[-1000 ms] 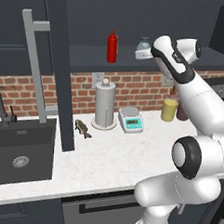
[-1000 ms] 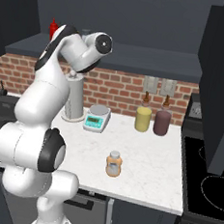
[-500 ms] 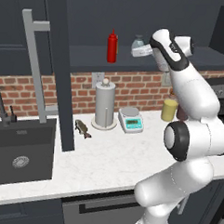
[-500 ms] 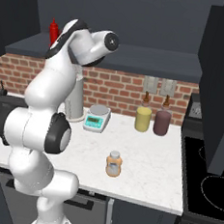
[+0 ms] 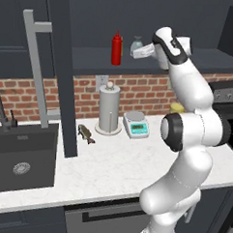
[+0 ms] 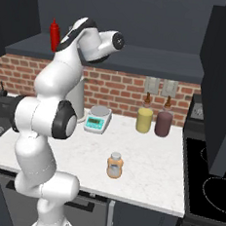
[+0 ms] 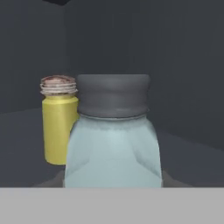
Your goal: Put the shaker and condiment bottle from the counter next to their counterparts in the cabinet.
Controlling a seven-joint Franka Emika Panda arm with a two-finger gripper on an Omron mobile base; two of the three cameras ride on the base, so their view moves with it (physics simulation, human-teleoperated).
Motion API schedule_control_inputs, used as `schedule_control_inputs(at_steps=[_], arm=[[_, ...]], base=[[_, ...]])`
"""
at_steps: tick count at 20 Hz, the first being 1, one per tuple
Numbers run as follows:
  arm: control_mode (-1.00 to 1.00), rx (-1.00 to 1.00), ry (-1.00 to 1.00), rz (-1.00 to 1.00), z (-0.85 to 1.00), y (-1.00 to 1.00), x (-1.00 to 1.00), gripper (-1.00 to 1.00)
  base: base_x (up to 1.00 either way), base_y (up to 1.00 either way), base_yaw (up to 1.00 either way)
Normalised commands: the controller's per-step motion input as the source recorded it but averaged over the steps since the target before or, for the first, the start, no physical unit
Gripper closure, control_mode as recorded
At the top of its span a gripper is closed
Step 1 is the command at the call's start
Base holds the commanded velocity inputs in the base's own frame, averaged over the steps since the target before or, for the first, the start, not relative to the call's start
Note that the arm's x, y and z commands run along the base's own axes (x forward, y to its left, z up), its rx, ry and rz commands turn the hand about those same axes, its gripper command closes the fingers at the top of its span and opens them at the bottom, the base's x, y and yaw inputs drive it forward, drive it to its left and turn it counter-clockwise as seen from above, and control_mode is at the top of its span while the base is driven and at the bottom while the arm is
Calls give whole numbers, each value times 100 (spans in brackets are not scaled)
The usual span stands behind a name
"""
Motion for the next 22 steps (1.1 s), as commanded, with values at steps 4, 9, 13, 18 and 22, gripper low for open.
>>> schedule_control_inputs(at_steps=[4,9,13,18,22], arm=[[-100,0,0,10,-19,18,44,100],[-100,0,1,10,-20,10,44,100],[-100,0,5,9,-33,2,39,100],[-100,-1,2,3,-43,1,12,100],[-100,-1,1,0,-25,0,0,-100]], base=[[0,0,0],[0,0,0],[0,0,0],[0,0,0],[0,0,0]])
